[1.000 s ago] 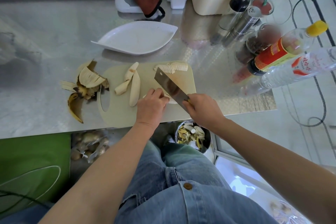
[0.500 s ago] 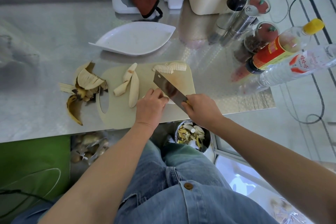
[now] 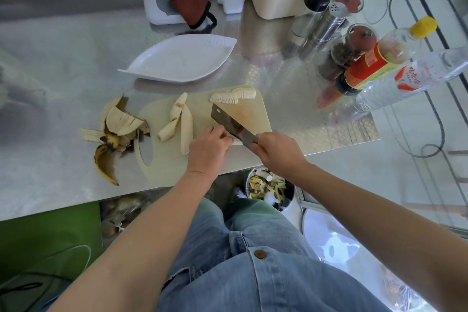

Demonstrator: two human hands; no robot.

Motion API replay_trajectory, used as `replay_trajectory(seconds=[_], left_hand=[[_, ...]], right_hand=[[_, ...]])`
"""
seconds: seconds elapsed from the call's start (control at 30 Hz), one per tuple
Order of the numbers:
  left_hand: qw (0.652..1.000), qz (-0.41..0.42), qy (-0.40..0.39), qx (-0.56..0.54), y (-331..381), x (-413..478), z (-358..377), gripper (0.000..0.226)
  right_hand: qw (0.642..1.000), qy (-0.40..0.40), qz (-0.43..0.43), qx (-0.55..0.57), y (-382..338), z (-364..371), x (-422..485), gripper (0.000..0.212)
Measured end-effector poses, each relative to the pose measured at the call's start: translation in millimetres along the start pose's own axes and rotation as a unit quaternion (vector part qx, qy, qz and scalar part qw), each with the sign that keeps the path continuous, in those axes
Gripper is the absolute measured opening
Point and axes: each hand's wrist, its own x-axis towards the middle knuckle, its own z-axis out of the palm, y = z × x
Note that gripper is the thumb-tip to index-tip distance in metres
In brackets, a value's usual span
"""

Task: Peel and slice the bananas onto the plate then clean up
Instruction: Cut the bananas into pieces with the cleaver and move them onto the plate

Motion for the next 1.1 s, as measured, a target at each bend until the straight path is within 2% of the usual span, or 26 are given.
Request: replay_trajectory(seconds=[0.13, 0.5, 0.83, 1.1], left_hand=[[0.999, 0.038, 0.0, 0.007, -13, 1, -2, 0.015], [0.995, 0.094, -0.011, 0.004, -23, 8, -6, 0.01], [0.995, 0.101, -0.021, -0.011, -26, 9, -6, 0.011], [0.996, 0.087, -0.022, -0.016, -25, 9, -5, 0.013]], right_hand=[[0.999, 0.026, 0.009, 0.039, -1, -5, -3, 0.029], [0.999, 0.026, 0.012, 0.024, -7, -9, -5, 0.025], [1.0, -0.003, 0.022, -0.001, -6, 2, -5, 0.022], [0.998, 0.035, 0.02, 0.038, -10, -8, -5, 0.029]])
